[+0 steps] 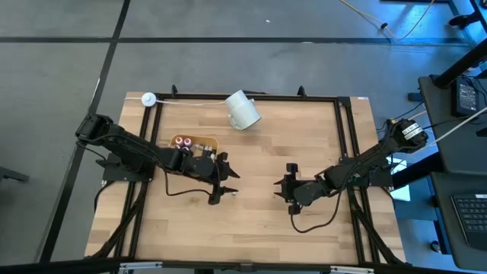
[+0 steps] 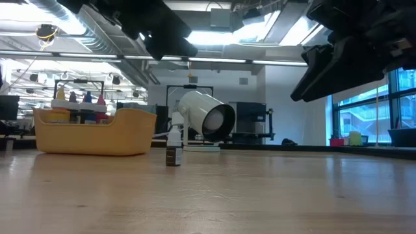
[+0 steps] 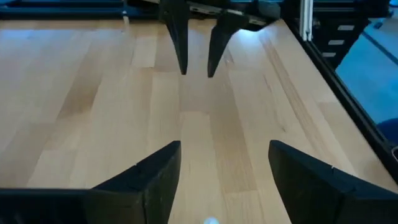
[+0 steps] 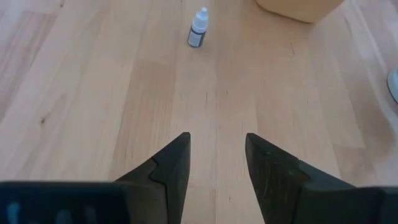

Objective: Pick & Place food coloring
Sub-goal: Put the small brown food coloring bottle into the bin

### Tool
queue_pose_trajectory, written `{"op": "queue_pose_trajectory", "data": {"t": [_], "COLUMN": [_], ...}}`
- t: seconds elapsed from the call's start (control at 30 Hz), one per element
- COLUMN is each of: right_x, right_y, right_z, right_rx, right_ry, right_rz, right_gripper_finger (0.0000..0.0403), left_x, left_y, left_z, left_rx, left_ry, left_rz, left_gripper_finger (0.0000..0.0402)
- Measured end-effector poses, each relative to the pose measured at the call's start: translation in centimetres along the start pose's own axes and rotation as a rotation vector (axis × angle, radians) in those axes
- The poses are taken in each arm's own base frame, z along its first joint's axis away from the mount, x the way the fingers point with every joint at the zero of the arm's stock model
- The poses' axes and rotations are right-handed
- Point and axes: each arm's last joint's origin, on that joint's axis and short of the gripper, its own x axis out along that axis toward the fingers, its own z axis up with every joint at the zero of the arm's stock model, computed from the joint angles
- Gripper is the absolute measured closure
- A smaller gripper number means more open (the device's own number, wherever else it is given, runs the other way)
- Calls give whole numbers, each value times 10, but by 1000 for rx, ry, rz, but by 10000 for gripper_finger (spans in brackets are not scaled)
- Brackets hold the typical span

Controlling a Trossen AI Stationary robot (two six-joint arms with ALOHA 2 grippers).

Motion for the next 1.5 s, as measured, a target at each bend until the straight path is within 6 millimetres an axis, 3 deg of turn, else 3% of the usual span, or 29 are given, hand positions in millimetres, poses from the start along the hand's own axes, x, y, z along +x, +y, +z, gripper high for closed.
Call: {"op": "queue_pose_trajectory", "data": {"t": [0.33, 0.63, 1.13, 1.5], "right_x": [0, 0, 0, 0], "right_y": [0, 0, 0, 0], "right_z": [1, 1, 1, 1], "right_rx": [4, 5, 5, 5], "right_ry": [-6, -7, -7, -7], "right_rz": [1, 1, 1, 1], "right_gripper_finger": [247, 246, 246, 247], "left_x": [41, 62, 62, 62], "left_y": [-2, 0, -5, -4], "left_z": [-34, -59, -68, -70], "left_rx": [20, 83, 93, 103], "left_ry": [129, 231, 295, 314], "left_rz": [9, 27, 43, 54], "left_gripper_finger": [195, 214, 243, 309]}}
